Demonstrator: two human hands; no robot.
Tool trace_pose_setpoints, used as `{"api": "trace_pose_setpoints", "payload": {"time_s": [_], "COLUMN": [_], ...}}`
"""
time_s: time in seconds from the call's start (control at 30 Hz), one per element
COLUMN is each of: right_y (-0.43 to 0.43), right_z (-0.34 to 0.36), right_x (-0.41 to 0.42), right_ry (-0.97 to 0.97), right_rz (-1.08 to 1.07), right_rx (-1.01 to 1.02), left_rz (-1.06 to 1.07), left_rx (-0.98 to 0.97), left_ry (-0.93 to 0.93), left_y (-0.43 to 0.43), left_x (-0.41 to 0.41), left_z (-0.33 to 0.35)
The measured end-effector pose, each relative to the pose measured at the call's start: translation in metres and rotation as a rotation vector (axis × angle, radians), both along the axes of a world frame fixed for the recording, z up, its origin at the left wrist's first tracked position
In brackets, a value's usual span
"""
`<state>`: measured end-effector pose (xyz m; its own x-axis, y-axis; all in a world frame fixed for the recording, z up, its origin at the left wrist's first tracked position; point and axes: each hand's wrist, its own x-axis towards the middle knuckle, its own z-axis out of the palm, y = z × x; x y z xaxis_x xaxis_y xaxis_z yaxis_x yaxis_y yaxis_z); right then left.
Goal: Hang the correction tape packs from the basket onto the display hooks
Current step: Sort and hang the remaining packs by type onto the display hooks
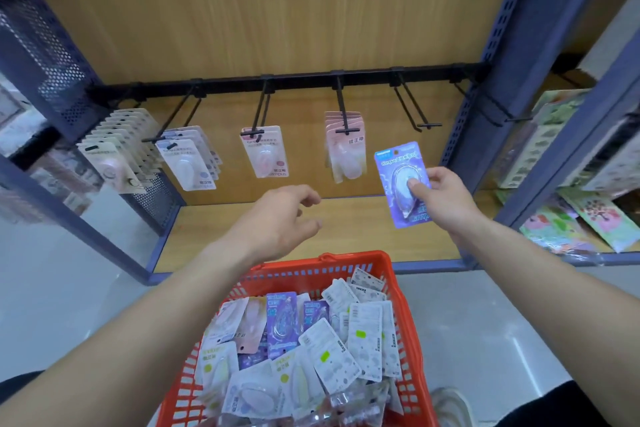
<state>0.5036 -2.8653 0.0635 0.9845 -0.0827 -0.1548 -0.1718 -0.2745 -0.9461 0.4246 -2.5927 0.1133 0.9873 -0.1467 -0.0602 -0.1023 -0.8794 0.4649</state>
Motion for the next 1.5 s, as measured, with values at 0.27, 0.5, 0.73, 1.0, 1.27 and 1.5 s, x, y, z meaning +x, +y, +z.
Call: {"api": "trace_pose_setpoints", "payload": {"time_s": [0.27, 0.5, 0.73, 1.0, 1.27, 1.5], "right_y": [-0.029, -0.023, -0.026, -0.015, -0.021, 0.017], "right_z": [0.002, 0.0, -0.008, -0.007, -0.029, -0.06], "right_x": [0.033, 0.043, 0.041, 0.054, 0.039, -0.037], "right_ry": [-0.066, -0.015, 0.014, 0.135, 0.182, 0.168], "right_rz": [-0.073, -0.094, -0.114, -0.141, 0.079, 0.456], "right_rx": [0.114, 0.144, 0.128, -0.021, -0.593, -0.791], "left_rz": [-0.02, 0.007, -0.006, -0.011, -0.003, 0.009], "left_rx": [0.012, -0.013, -0.007, -0.023, 0.061, 0.122], "left_ry": [-0.036, -0.056, -0.05, -0.04, 0.042, 0.266], "left_y": [-0.019, -0.02, -0.02, -0.021, 0.0, 0.033], "left_x": [0.016, 0.022, 0.022, 0.022, 0.006, -0.04], "left_z": [0.004, 0.003, -0.004, -0.005, -0.023, -0.101]}}
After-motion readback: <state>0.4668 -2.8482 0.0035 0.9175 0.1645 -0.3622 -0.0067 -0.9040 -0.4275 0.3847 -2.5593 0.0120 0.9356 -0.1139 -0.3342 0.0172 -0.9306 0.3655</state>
